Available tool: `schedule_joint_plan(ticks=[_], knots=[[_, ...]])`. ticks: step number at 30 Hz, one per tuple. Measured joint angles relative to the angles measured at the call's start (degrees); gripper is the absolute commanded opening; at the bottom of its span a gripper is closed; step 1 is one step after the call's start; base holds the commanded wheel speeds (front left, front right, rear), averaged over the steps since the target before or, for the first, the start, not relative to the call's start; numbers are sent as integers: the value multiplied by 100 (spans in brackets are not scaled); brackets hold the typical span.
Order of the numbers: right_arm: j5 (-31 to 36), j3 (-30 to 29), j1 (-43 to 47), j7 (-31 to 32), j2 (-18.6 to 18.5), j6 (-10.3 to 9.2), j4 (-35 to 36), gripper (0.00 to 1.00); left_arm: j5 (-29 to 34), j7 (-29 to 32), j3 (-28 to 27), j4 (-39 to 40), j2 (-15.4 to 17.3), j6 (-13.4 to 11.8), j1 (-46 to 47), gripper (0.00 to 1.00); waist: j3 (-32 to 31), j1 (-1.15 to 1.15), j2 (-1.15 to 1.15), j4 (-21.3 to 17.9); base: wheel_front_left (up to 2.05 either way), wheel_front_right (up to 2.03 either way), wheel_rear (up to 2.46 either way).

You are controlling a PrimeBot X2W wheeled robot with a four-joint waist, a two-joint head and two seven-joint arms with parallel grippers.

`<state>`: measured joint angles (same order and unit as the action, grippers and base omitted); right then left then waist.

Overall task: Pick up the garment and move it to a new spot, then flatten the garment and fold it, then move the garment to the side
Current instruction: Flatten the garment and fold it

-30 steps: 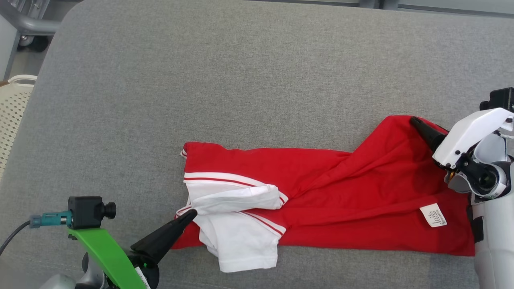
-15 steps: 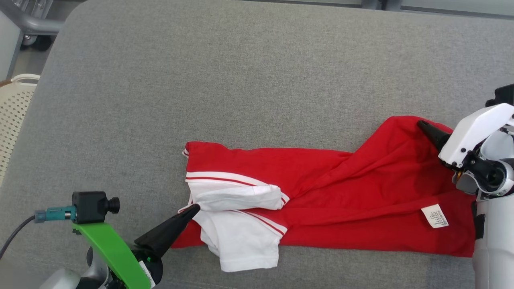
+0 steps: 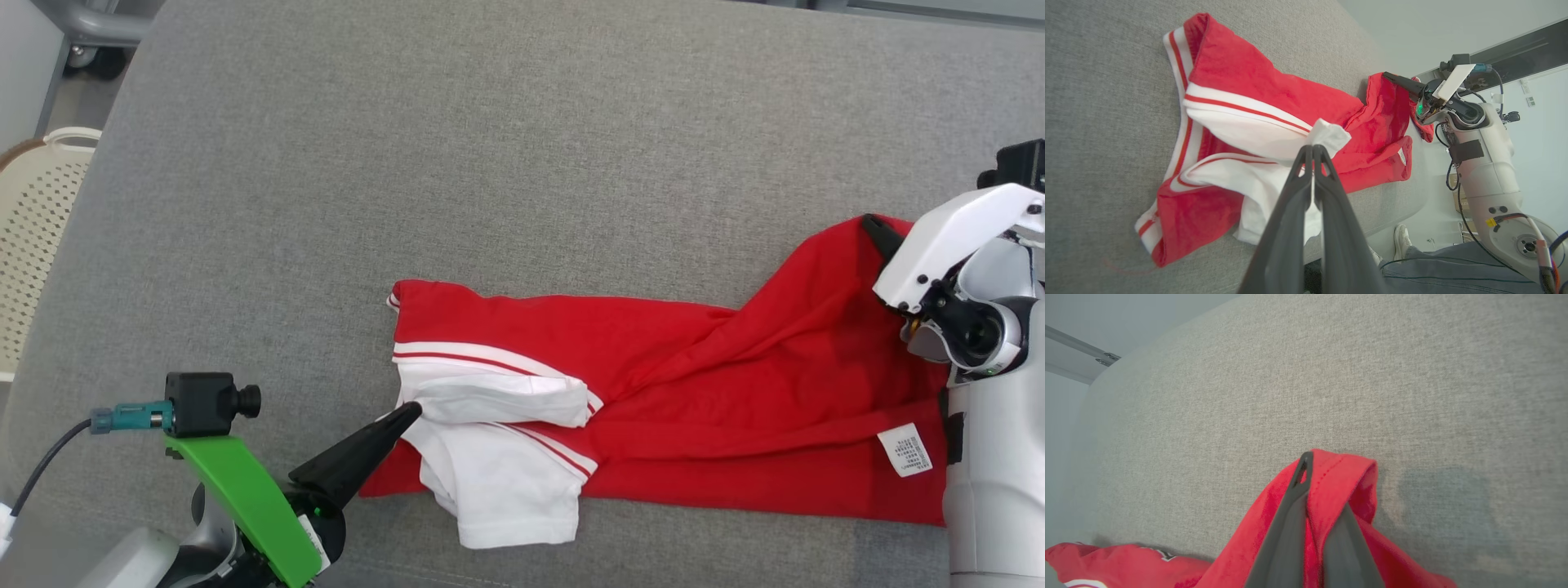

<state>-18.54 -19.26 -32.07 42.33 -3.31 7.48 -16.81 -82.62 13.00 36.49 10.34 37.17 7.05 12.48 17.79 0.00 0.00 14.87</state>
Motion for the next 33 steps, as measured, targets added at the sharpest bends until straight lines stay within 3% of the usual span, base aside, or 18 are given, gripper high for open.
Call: schedule_joint_plan(ticks=[4,7,13,17,25,33], knots=[[-400,488,34,-293,-130,0,188,0,-1,-46,-11,-45,13,3,-22,0,-111,0,0,-59,0,0,0],[-725,938,291,-490,-436,0,603,0,-5,-124,-60,-56,62,3,-130,0,-212,0,0,-127,0,0,0],[-1430,1650,1442,-898,-1178,0,1759,0,-53,-286,-160,20,202,-46,-414,0,-403,0,0,-303,0,0,0],[-1884,1666,2274,-1200,-1475,0,2142,0,-98,-421,-288,141,314,-103,-598,0,-481,0,0,-444,0,0,0],[-2011,2038,2736,-1872,-1808,-1,1976,0,-197,-612,-505,336,488,-260,-839,0,-520,0,0,-739,0,0,0],[-1863,2514,2720,-2432,-2113,0,1568,0,-223,-703,-614,417,524,-311,-853,0,-454,0,0,-713,0,0,0]])
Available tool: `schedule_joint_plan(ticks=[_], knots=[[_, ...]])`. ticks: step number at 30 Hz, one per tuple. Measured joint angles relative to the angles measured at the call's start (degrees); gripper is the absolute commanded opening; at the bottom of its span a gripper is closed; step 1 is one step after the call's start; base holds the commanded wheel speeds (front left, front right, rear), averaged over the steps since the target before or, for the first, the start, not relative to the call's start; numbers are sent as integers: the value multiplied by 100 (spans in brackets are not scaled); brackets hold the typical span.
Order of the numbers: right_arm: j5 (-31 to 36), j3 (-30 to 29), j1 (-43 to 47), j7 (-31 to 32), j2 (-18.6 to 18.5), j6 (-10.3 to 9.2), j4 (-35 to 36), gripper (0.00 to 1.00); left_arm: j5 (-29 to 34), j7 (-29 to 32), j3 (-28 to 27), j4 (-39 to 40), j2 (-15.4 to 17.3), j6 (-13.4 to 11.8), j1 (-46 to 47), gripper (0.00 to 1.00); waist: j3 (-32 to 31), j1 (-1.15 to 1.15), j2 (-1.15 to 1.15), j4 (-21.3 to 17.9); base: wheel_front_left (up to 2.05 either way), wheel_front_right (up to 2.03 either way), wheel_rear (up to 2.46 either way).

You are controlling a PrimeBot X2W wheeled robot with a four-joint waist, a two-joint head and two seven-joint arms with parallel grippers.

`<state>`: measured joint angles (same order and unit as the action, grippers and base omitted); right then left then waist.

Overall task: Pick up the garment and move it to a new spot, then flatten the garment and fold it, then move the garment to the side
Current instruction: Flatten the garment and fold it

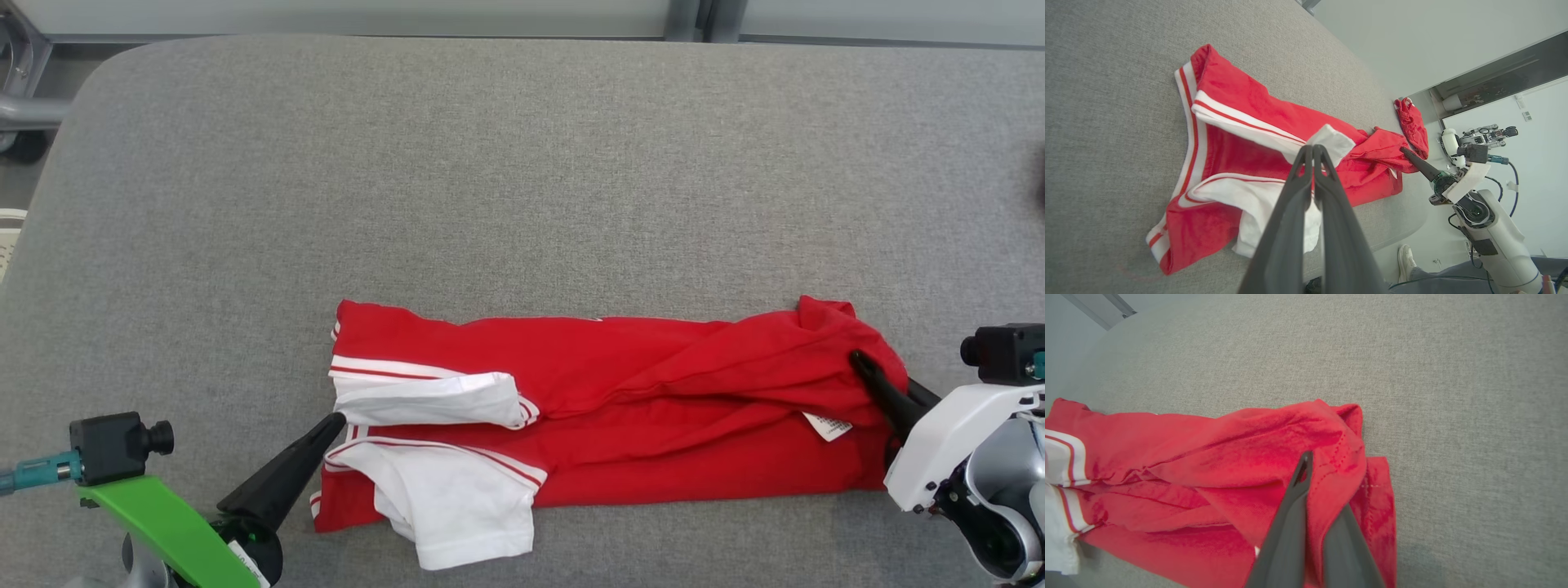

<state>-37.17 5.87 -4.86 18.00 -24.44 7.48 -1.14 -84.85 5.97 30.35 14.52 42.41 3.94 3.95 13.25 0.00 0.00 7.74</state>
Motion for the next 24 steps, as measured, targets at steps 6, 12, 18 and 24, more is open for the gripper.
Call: schedule_joint_plan(ticks=[6,12,18,24], knots=[[-1,245,-1,-163,-113,0,-154,0,-32,-55,-15,113,-12,0,-98,0,-26,0,0,17,0,0,0],[-2,357,8,-291,-237,0,-148,0,-25,-133,-62,314,46,-29,-218,0,-63,0,0,6,0,0,0],[-107,213,186,-401,-310,0,49,0,30,-303,-132,732,153,-145,-460,0,-138,0,0,3,0,0,0],[69,286,148,-403,-294,0,-140,5,36,-292,47,803,44,-176,-608,0,-115,0,0,-41,0,0,0]])
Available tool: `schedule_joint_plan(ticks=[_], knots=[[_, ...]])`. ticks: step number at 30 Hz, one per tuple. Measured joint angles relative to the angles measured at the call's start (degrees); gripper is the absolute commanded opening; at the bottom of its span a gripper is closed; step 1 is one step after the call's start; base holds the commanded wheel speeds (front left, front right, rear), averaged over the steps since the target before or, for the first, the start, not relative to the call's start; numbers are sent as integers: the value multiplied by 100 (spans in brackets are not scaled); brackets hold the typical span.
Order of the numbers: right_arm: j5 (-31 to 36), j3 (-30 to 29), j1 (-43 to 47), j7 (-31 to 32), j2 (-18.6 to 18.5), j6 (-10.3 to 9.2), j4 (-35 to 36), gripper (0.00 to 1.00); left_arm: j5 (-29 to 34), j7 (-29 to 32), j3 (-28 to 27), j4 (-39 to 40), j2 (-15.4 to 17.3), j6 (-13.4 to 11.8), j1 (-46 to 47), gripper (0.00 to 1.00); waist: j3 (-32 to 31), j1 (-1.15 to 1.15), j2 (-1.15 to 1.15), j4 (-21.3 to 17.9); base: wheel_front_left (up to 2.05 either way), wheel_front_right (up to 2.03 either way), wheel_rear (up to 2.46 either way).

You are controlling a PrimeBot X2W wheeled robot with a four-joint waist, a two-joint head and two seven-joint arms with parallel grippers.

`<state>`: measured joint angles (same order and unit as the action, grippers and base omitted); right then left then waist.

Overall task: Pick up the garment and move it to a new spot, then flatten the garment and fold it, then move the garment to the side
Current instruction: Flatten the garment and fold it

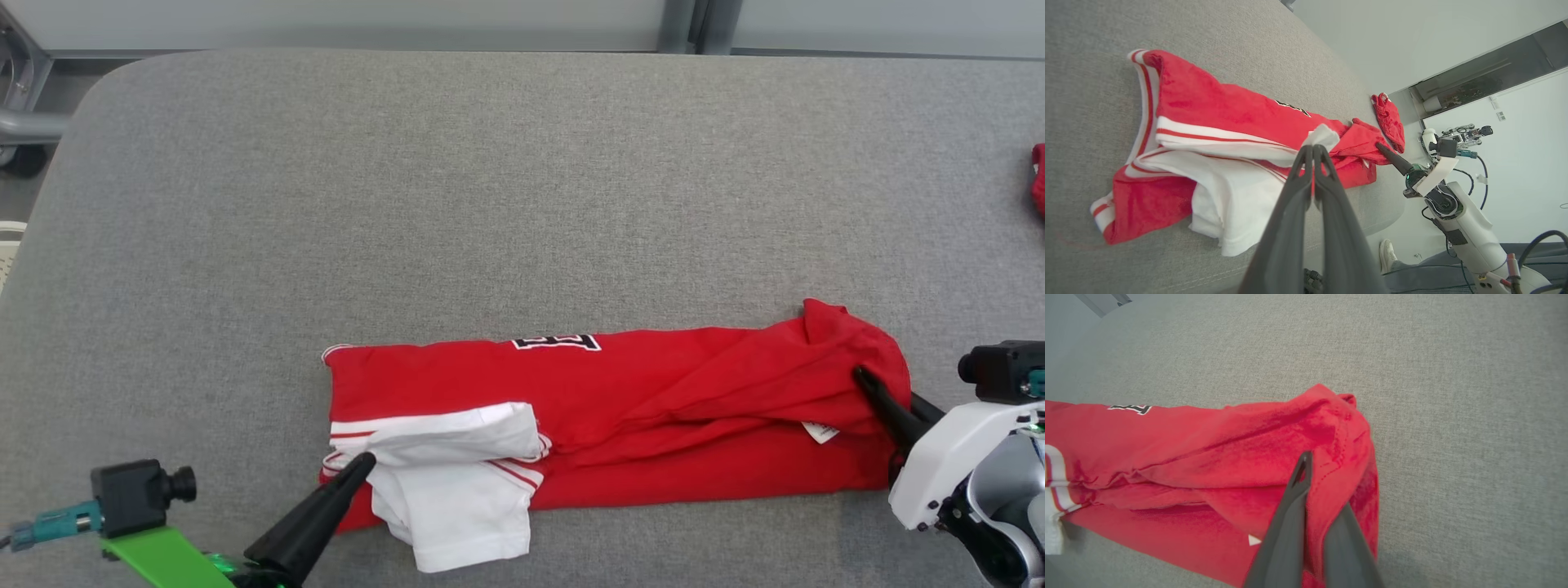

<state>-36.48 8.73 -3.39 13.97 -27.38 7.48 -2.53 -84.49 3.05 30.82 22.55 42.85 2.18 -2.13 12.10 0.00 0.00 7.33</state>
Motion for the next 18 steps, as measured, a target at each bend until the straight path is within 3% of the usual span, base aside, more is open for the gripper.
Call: schedule_joint_plan(ticks=[2,3,4,5,6,12,14,16,18], knots=[[109,67,-130,3,5,0,-124,15,0,80,123,-88,-118,20,16,0,30,0,0,-11,0,0,0],[135,70,-190,-9,21,0,-181,23,0,131,185,-146,-187,34,51,0,42,0,0,-8,0,0,0],[165,91,-236,-20,32,0,-221,37,0,169,240,-215,-244,35,102,0,51,0,0,-1,0,0,0],[186,103,-275,-19,52,0,-253,80,2,189,269,-310,-292,36,159,0,57,0,0,5,0,0,0],[185,99,-298,-4,78,0,-278,100,9,194,283,-411,-337,41,218,0,62,0,0,9,0,0,0],[220,96,-282,320,4,0,-253,100,9,218,209,-911,-510,32,569,0,62,0,0,-70,0,0,0],[224,83,-242,437,-34,0,-172,100,10,219,163,-1043,-539,-5,704,6,64,0,0,-125,0,0,0],[213,45,-179,558,-54,0,-62,100,44,259,166,-1200,-556,-123,814,25,68,0,0,-188,0,0,0],[186,-99,-127,654,-37,0,34,100,152,294,208,-1351,-556,-252,848,60,72,0,0,-256,0,0,0]])
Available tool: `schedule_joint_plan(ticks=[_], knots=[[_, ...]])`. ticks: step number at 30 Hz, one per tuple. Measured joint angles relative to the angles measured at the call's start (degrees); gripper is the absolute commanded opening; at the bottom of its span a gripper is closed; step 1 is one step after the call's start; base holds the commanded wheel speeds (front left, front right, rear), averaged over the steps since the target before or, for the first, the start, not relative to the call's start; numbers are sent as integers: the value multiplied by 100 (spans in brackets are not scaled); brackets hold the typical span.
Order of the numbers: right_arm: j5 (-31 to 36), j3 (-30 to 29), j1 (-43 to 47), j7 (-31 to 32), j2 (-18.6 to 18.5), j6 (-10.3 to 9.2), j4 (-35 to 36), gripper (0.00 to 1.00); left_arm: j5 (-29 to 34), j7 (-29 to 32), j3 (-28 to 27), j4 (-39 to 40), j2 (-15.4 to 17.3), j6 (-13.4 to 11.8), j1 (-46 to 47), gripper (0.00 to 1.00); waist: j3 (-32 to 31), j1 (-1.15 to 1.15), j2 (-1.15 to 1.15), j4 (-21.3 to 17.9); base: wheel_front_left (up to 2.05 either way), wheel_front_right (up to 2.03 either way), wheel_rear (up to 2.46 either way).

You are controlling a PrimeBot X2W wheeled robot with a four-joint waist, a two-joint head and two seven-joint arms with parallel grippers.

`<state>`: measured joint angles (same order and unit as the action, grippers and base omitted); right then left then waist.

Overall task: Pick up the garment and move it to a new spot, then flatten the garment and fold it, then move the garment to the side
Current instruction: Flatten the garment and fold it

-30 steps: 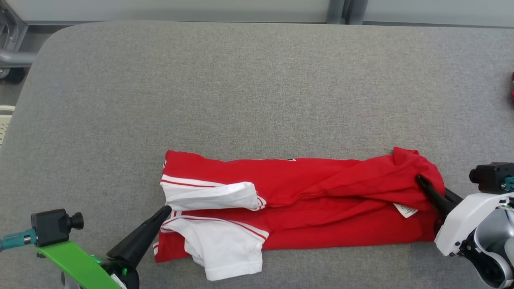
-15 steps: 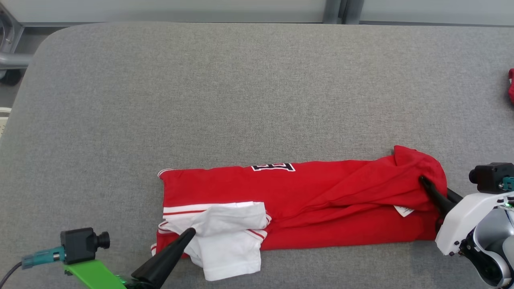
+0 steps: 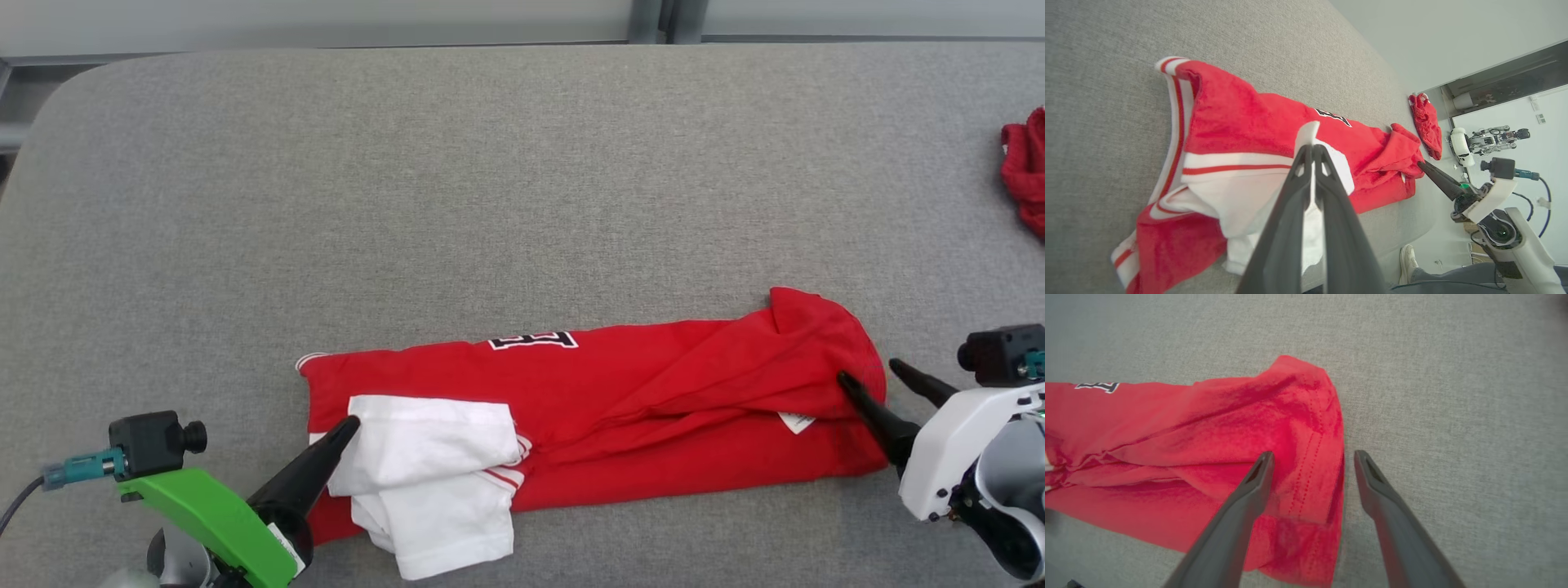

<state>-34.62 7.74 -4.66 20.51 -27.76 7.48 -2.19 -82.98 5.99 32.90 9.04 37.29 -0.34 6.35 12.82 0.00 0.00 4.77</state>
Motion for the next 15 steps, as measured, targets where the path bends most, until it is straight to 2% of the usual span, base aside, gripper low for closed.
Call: schedule_joint_plan(ticks=[1,5,10,15], knots=[[0,0,0,0,0,0,0,100,0,0,0,0,0,0,0,100,0,0,0,0,0,0,0],[-58,-559,23,242,250,-1,223,100,382,52,145,-391,91,-241,130,100,39,0,0,-98,0,0,0],[-40,-1058,-63,668,804,0,487,100,864,-231,181,-595,55,-401,332,100,122,0,0,-96,0,0,0],[468,-1332,-209,958,1248,0,170,100,1636,-772,216,-797,87,-797,481,100,187,0,0,67,0,0,0]])
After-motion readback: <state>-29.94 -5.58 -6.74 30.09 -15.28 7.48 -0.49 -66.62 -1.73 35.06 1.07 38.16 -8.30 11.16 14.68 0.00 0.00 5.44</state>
